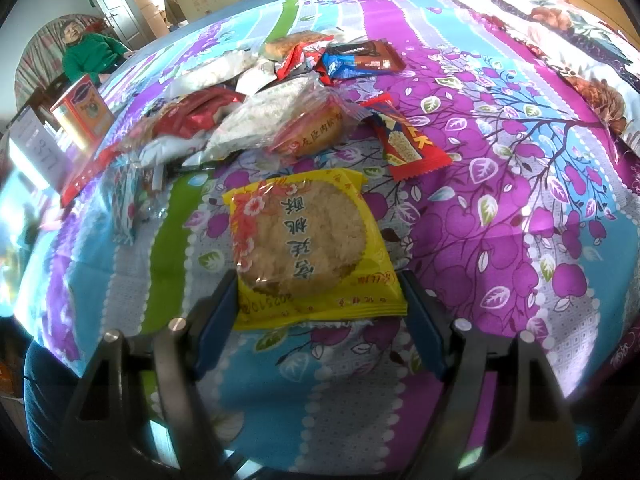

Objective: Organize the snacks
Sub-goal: 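Lift the cream packet with the left tool while the right tool holds the yellow packet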

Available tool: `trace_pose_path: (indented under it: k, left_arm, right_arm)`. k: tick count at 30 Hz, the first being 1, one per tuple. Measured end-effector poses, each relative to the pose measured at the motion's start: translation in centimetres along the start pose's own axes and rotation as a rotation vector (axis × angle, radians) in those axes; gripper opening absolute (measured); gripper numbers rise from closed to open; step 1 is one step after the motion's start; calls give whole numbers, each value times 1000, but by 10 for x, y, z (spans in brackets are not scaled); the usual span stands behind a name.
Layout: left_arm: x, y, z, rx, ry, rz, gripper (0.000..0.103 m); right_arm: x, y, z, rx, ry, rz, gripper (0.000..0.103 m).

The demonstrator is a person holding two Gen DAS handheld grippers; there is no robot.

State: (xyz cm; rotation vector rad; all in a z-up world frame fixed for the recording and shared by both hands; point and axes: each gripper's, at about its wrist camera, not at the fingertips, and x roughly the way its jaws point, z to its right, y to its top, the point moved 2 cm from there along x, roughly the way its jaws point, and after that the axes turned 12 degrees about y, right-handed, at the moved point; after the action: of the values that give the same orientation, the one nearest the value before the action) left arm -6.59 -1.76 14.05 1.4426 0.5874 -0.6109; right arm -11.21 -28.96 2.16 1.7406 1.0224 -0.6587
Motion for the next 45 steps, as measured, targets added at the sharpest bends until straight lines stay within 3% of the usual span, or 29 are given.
trace_pose_path:
  k: [45]
  left_arm:
    - [3, -5, -7, -30, -6, -32, 43]
  right_arm:
    - [-2, 1, 4, 13, -5, 12, 78]
